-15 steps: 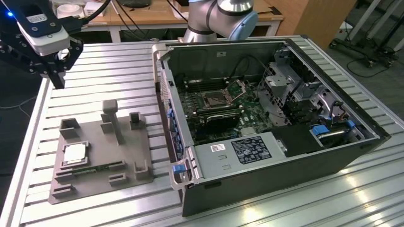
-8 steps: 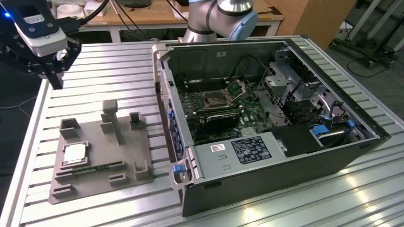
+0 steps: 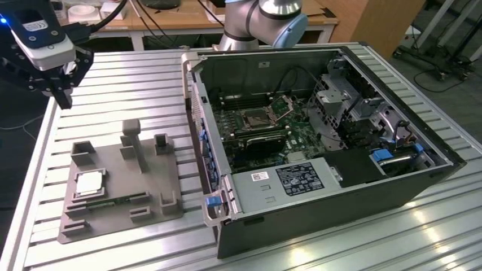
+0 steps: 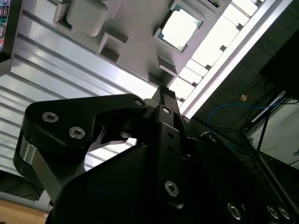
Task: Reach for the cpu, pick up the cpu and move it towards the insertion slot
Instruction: 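Reach for the cpu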
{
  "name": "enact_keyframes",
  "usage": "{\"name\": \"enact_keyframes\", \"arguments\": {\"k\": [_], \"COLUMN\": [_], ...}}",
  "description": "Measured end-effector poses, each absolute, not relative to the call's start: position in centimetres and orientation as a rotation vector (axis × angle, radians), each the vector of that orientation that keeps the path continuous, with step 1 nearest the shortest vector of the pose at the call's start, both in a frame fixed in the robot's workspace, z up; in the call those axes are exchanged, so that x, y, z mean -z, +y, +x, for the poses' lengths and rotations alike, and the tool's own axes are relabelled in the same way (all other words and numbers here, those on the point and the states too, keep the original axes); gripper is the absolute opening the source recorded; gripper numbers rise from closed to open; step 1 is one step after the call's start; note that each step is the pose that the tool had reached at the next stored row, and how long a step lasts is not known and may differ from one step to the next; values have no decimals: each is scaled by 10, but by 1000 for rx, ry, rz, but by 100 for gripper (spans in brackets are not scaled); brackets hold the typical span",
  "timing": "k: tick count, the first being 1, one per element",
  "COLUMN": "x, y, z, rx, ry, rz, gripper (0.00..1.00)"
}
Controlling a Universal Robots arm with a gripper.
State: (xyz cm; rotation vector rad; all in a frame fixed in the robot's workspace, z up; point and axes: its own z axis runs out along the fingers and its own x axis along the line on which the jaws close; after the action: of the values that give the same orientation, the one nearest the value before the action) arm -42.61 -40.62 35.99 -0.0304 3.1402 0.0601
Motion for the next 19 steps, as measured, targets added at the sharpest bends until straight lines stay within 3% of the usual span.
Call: {"name": "enact_keyframes", "arguments": {"k": [19], "x": [-356], "y": [-414], "z": [-431], "rx": [-60], "ry": [3140], "rz": [-31], "gripper": [11]}}
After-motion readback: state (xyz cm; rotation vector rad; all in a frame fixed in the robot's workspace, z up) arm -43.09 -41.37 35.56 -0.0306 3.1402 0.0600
